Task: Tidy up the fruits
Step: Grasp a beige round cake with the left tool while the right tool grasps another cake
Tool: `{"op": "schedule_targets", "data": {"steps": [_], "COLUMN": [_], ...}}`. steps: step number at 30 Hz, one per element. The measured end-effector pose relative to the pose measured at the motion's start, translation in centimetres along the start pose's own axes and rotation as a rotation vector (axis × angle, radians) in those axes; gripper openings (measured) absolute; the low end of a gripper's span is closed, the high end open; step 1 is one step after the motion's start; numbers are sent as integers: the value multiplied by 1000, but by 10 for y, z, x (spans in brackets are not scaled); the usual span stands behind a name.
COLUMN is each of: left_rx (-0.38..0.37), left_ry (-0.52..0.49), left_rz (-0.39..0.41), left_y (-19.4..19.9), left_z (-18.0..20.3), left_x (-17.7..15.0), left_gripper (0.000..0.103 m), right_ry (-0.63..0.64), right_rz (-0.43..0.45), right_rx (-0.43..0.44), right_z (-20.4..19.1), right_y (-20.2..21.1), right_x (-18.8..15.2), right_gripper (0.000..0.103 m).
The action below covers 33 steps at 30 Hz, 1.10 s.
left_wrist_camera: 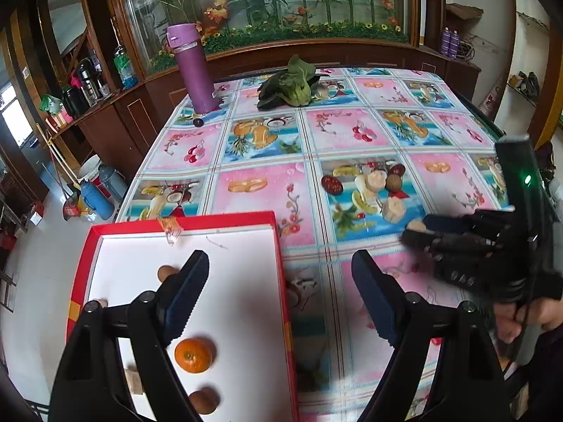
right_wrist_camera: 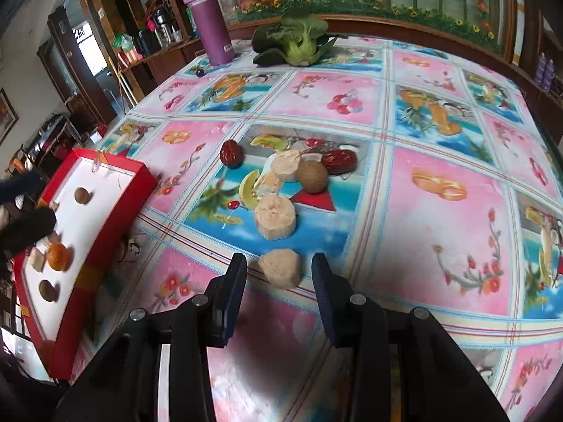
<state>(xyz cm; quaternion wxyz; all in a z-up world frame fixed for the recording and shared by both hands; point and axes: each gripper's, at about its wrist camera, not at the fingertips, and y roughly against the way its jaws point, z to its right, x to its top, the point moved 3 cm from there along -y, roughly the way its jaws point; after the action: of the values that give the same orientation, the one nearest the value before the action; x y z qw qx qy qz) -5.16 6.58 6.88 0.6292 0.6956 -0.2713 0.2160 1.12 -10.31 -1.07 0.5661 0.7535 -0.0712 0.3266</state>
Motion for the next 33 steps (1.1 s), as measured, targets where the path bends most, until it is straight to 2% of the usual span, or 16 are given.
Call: {"op": "schedule_targets", "data": {"steps": [1,2,7,10,14,19,21,22,25,26,29,32,33], "left_rx": [3,4,-20,-50,-94,-125,-117,-127,-142,-144,-164,-184,-188], "left_ry": [0,0,-13,-32,-62,-54,-63,-68,-61,-62,-60,-65,-69], "left_rz": [0,-3,-19,-36,-58,-99,-110,-121,-133,-132,-143,-133,-130], "left_y": [-1,-2,-13,-25,-50,-87,-97,-101,-108,-109,-114,-114,-113], "left_z": [1,3,21,42,75,100,104,107,110,110,113,116,117], "left_x": [2,5,14,19,26,31,29,28,27,27,27,28,28], "left_gripper": [84,84,84,84,84,83,76,67,64,56,43,31,30], "right_ry": [12,25,-21,-171,-260,-319,-329,-330,-326,-328,-329,-328,-328], "right_rz": [-4,3,41,98,143,119,109,109,114,115,110,110,114], "right_rx": [-7,-15,-9,12,-5,6,12,20,37,34,35,36,38], "right_z": [-2,-2,23,57,78,85,86,85,83,83,83,83,82], "right_y": [0,0,11,30,41,41,40,40,40,40,38,36,36], "right_x": [-1,-2,-4,3,4,3,2,2,4,3,4,4,4], "right_gripper": [25,22,22,22,23,23,23,23,23,23,23,23,23]}}
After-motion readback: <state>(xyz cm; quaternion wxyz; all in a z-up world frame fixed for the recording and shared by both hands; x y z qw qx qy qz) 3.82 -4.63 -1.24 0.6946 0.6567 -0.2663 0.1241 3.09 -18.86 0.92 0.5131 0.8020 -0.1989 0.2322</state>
